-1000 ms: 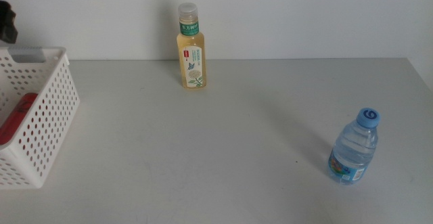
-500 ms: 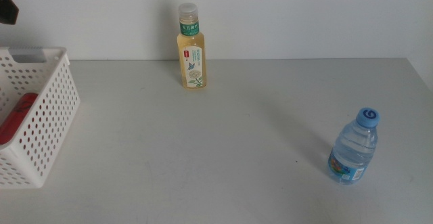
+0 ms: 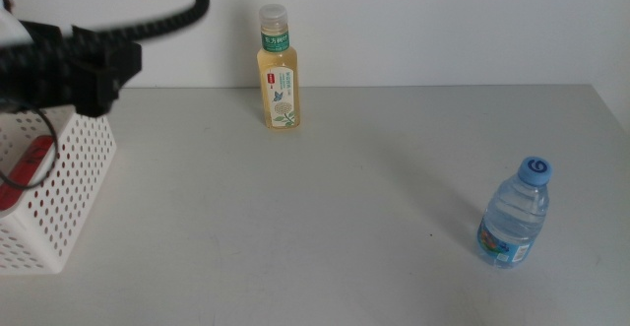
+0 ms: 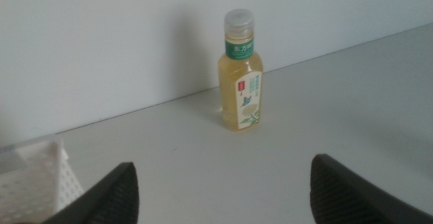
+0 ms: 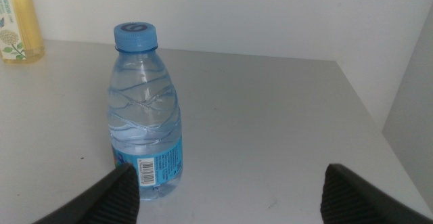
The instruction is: Use arms to grab the bottles and put them into the dustbin to the left of the table.
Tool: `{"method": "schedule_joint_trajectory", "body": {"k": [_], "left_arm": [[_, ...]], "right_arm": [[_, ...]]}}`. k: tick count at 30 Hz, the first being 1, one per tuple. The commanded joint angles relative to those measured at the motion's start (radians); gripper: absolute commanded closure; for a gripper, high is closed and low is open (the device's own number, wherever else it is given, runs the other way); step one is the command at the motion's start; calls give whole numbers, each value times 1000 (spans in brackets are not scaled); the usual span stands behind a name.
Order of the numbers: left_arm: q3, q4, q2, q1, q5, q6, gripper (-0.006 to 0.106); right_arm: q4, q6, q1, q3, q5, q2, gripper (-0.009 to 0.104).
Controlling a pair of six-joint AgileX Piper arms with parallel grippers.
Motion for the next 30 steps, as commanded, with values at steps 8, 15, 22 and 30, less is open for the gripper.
{"method": "schedule_joint_trajectory", "body": {"k": [8, 15, 22, 30], "left_arm": [[292, 14, -31, -109, -548, -107, 17], [413, 14, -30, -109, -611, -107, 17], [450, 14, -30, -109, -617, -107, 17], [450, 14, 53, -109, -693, -107, 17]], "right_arm": [[-9, -5, -6, -9, -78, -21, 1], [-9, -5, -6, -9, -78, -21, 1], [-9, -5, -6, -9, -78, -21, 1], [-9, -5, -6, -9, -78, -21, 1]]}}
